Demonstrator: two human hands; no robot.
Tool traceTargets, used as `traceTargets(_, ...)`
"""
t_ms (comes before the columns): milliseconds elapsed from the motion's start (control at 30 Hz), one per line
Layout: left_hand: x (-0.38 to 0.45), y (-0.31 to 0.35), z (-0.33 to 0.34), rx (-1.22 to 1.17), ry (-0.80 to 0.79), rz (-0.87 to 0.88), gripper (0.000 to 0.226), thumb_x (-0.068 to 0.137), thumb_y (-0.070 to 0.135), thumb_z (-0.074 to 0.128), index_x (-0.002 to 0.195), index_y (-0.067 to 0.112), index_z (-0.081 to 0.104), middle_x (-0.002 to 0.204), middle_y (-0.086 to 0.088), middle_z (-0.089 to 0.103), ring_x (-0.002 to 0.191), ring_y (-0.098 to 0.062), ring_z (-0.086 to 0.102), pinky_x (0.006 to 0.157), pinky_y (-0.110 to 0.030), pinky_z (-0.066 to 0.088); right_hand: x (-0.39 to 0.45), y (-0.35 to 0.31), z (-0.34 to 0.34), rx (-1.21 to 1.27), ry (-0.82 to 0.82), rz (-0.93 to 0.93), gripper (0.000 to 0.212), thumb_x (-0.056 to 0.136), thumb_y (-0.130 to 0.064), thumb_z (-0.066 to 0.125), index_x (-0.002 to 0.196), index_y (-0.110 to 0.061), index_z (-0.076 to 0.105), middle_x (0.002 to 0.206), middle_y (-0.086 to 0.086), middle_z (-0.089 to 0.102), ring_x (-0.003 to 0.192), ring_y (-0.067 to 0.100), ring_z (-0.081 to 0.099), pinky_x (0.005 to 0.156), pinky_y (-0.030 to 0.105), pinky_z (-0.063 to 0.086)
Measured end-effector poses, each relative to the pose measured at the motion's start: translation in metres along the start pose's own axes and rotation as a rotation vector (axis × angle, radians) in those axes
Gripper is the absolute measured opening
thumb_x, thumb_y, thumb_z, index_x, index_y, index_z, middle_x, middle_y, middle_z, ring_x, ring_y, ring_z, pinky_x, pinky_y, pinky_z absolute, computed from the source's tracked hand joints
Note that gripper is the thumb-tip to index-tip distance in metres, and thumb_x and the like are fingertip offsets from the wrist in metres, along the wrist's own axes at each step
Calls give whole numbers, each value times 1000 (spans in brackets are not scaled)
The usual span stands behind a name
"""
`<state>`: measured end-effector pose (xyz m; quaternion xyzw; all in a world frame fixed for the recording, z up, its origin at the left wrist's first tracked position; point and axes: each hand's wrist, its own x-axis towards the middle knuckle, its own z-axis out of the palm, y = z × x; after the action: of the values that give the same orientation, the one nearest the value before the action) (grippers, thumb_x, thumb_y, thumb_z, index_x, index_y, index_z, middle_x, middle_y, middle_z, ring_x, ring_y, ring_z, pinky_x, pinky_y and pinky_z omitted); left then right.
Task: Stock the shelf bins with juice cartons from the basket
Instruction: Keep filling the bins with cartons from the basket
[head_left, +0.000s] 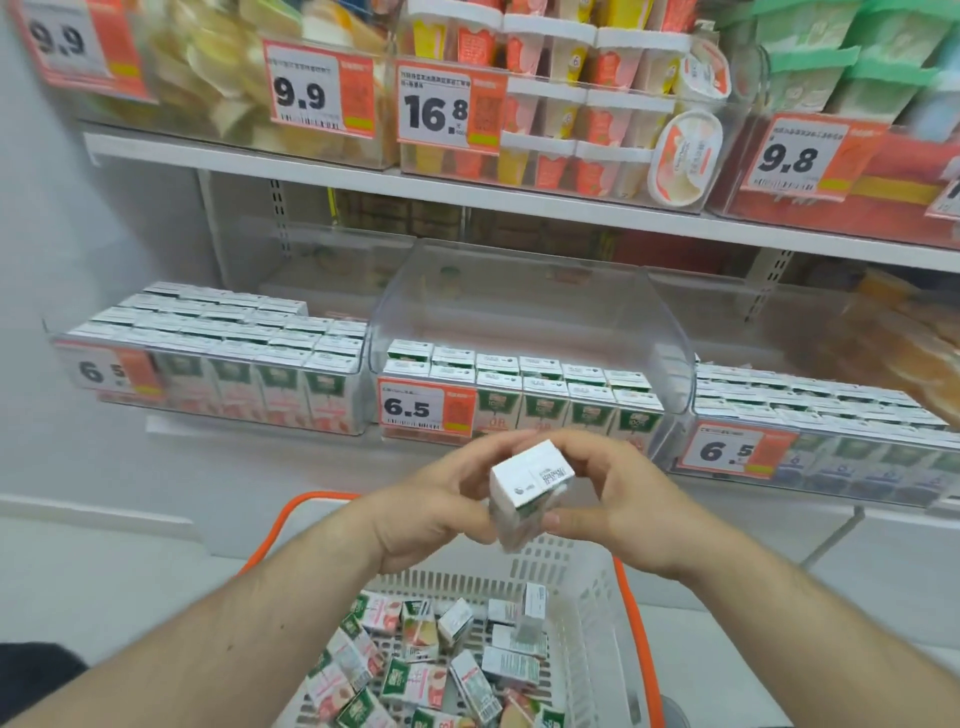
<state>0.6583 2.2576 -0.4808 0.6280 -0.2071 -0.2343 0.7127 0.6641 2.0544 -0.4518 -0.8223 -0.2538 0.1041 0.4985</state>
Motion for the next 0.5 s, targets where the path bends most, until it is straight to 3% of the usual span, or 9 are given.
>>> traceTargets(67,-5,5,-4,95,-23,-17,85,63,-10,64,139,26,46,117,5,63,105,-12,57,88,-32,48,3,-4,4,13,-35,-20,56,68,-14,80,121,-21,64,120,-8,68,119,10,58,101,35,43)
traceTargets(167,-11,12,-12,150,-4,-21,82,70,-10,70,139,26,46,116,3,65,103,-11,60,88,-31,50,6,-9,13,29,-7,-40,73,65,-50,83,131,-28,60,126,-5,65,122,15,56,104,41,39)
traceTargets(200,-14,15,-16,172,27,-21,83,70,-9,74,140,25,46,118,0,65,104,-12,61,87,-31,51,8,-10,16,-7,48,-39,73,66,-48,83,133,-36,57,127,-9,62,122,9,55,102,36,39)
traceTargets(300,-25,24,-26,305,211,-30,70,67,-6,83,124,27,60,109,2,69,98,-13,64,81,-30,56,16,-14,24,-89,288,-3,73,77,-13,82,130,-50,48,122,-15,55,110,1,53,93,22,42)
traceTargets(400,-30,28,-34,478,523,63,58,61,8,91,104,34,62,98,10,68,85,-3,64,75,-22,54,28,-22,37,91,420,2,64,80,14,66,114,-39,57,107,-3,61,87,8,57,77,20,48)
traceTargets(500,-32,26,-51,741,828,248,53,57,26,90,91,41,52,99,17,51,89,4,53,72,-13,42,46,-40,52,225,390,4,58,78,25,51,102,-27,62,97,2,63,71,6,56,72,20,50)
